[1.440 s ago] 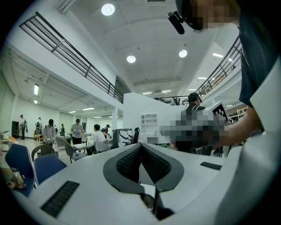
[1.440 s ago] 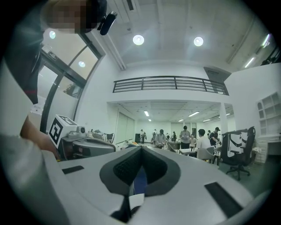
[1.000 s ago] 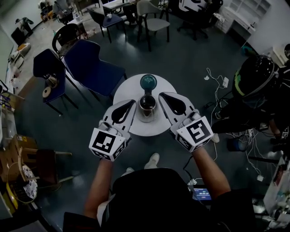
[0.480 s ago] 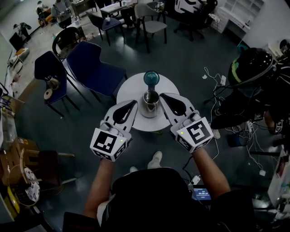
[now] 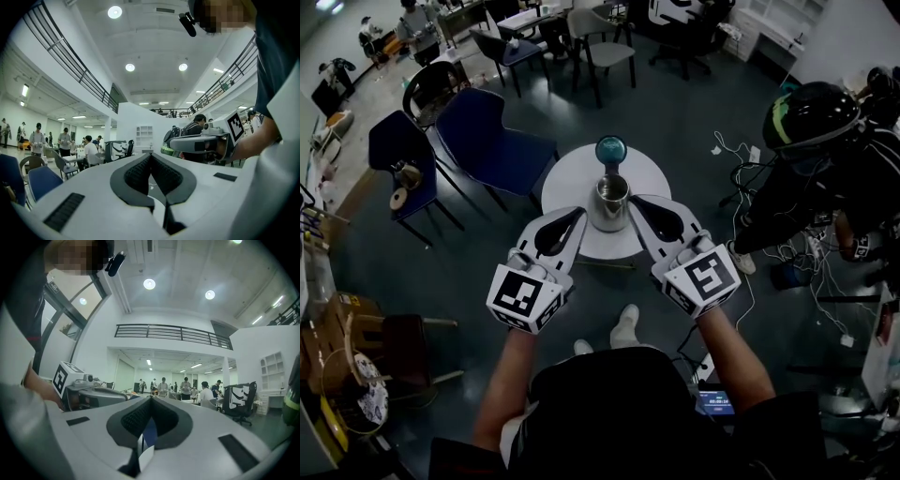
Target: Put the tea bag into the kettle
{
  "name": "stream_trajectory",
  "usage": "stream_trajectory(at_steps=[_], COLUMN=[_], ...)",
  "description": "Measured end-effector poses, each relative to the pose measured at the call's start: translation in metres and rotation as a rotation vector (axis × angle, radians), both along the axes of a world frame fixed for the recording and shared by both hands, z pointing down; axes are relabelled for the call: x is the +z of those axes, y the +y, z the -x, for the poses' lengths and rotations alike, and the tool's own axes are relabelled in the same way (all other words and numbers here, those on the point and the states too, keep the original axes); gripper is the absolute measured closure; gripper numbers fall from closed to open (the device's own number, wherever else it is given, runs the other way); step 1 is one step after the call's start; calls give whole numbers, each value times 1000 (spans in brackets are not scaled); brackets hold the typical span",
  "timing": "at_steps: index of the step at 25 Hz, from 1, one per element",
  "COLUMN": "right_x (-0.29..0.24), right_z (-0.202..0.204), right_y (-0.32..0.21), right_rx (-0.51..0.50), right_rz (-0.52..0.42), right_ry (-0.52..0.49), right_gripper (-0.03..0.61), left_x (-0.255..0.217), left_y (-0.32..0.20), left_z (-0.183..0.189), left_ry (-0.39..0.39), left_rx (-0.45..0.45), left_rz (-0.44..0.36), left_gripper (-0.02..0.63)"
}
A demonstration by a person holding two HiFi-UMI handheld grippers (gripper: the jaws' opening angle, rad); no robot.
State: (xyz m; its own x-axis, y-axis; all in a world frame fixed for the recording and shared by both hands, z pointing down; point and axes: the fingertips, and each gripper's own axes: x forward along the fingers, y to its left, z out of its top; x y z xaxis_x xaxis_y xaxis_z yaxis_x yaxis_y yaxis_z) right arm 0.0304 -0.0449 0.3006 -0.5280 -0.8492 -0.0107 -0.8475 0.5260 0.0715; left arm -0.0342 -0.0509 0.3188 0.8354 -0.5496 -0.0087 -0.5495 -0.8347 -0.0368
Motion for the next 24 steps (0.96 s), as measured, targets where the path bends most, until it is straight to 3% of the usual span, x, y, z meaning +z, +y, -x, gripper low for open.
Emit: stream_trajectory(at_steps=[24], right_x=[12], right_z=[52], right_y=[64], right_rx=[48], right_rz=[-3], right_ry=[26], right_gripper=[560], left_x=[9], left_y=[59], left_z=[47], left_ry=[9], left_rx=[80], left_rz=[15], left_gripper=[598])
